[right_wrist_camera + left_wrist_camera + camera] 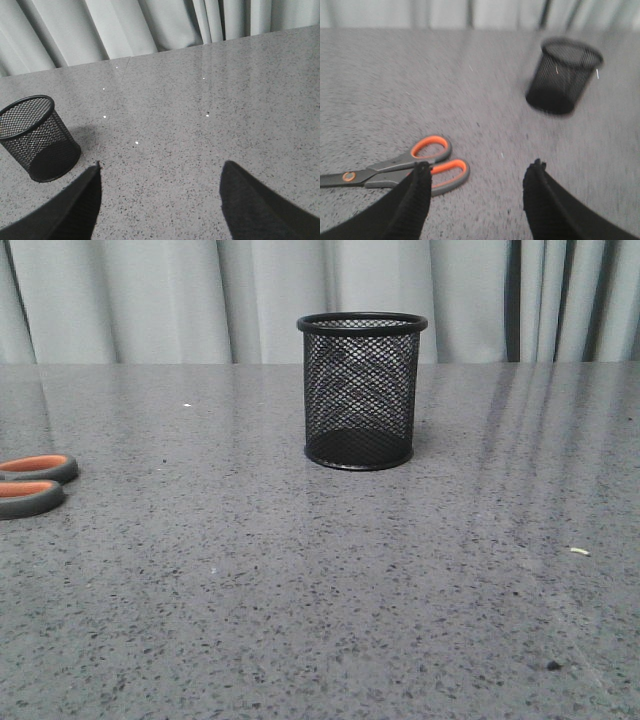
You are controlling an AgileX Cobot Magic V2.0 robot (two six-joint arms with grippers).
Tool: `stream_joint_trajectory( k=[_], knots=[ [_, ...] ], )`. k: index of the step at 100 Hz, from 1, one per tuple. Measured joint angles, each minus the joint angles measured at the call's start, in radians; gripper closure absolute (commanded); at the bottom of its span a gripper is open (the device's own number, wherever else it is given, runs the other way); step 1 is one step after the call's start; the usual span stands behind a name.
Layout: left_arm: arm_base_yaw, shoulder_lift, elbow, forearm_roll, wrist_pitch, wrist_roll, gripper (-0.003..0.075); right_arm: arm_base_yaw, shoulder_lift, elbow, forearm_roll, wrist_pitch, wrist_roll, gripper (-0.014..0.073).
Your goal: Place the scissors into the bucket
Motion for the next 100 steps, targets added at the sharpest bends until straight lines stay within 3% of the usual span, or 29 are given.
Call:
stream_joint_trajectory(
  k=[27,48,65,79,100],
  knots=[
    [-0.010,0.366,-0.286,0.073,0.270,0.268,0.0332,0.030,0.005,-0.011,-0.001,0.013,-0.013,0.0147],
    [-0.010,0.582,-0.463,0.191,0.342,0.437,0.0330,0.067,0.007,-0.011,-0.003,0.013,-0.044,0.0147],
    [-0.012,0.705,-0.522,0.328,0.396,0.710,0.0330,0.111,0.007,-0.011,-0.003,-0.012,-0.050,0.0147],
    [-0.014,0.786,-0.527,0.475,0.449,0.766,0.0330,0.136,0.007,-0.011,-0.003,-0.031,-0.051,0.0147],
    [-0.014,0.929,-0.556,0.506,0.470,0.849,0.0330,0.158,0.007,-0.011,-0.008,-0.035,-0.051,0.0147]
  ],
)
